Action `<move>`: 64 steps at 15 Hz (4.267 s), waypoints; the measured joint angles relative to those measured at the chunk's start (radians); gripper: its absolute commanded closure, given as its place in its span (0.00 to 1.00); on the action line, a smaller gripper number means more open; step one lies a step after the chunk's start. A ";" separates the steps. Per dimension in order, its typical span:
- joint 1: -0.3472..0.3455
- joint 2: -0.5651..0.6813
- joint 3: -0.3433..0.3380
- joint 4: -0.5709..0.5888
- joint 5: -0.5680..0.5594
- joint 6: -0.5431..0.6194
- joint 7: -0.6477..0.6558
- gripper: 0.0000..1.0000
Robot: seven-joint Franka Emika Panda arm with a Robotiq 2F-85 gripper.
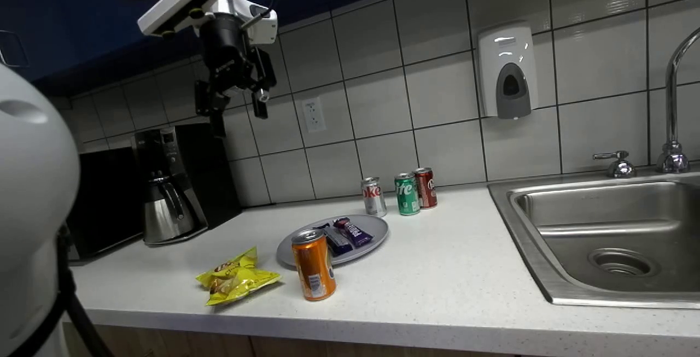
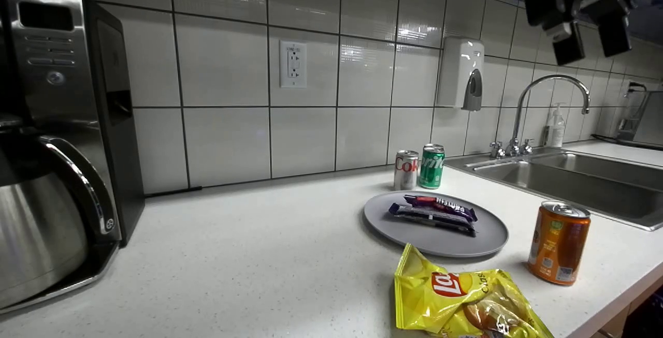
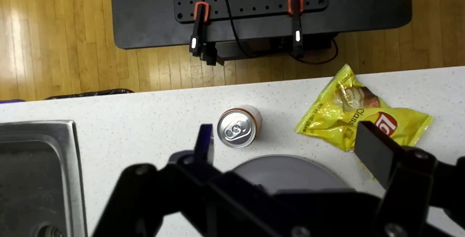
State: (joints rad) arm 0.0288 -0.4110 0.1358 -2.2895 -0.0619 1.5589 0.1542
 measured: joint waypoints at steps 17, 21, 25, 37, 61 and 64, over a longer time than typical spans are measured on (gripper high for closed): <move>0.000 0.350 -0.092 -0.093 -0.098 0.586 -0.271 0.00; 0.000 0.439 -0.092 -0.070 -0.102 0.649 -0.310 0.00; 0.000 0.500 -0.092 -0.026 -0.104 0.675 -0.408 0.00; 0.000 0.543 -0.091 0.018 -0.104 0.676 -0.599 0.00; 0.004 0.655 -0.074 0.018 -0.184 0.900 -0.611 0.00; 0.019 0.656 -0.061 0.018 -0.184 0.908 -0.611 0.00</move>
State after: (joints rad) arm 0.0476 0.2450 0.0753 -2.2712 -0.2459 2.4672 -0.4563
